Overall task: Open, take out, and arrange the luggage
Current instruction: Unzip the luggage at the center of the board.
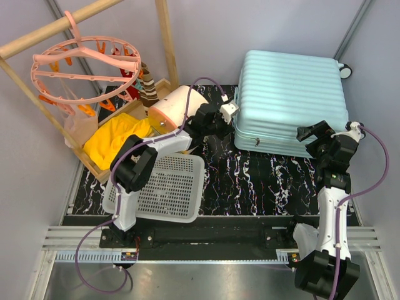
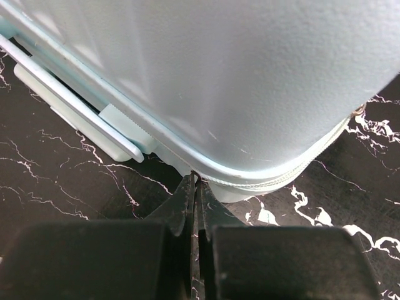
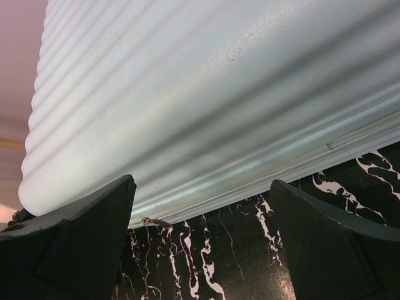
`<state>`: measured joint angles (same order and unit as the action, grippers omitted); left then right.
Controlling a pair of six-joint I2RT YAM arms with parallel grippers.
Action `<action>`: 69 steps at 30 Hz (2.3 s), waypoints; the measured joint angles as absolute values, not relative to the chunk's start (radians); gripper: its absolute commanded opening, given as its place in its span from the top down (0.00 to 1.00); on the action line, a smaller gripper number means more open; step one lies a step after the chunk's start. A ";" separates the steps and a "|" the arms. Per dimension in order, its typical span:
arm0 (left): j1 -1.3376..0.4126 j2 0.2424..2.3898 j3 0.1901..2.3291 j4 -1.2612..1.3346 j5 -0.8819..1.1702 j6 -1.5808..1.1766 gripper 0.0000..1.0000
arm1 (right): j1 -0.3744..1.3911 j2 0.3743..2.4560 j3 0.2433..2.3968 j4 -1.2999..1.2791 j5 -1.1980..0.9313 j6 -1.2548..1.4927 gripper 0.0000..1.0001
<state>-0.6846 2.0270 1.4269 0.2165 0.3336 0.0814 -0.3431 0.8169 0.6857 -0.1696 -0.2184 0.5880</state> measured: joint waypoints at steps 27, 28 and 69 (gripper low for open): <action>-0.699 2.072 1.596 0.026 0.166 0.007 1.00 | -0.343 0.803 0.678 -0.170 -0.219 0.588 0.00; -0.699 2.079 1.609 0.014 0.165 0.006 1.00 | -0.343 0.802 0.678 -0.170 -0.219 0.588 0.00; -0.699 2.140 1.671 0.056 0.119 -0.040 1.00 | -0.056 0.819 0.644 -0.159 -0.126 0.397 0.16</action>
<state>-0.6991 2.1395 1.6714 0.0555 0.1188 -0.0399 -0.0559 0.8192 0.6437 -0.1593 -0.1257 0.3973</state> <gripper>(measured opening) 0.004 0.844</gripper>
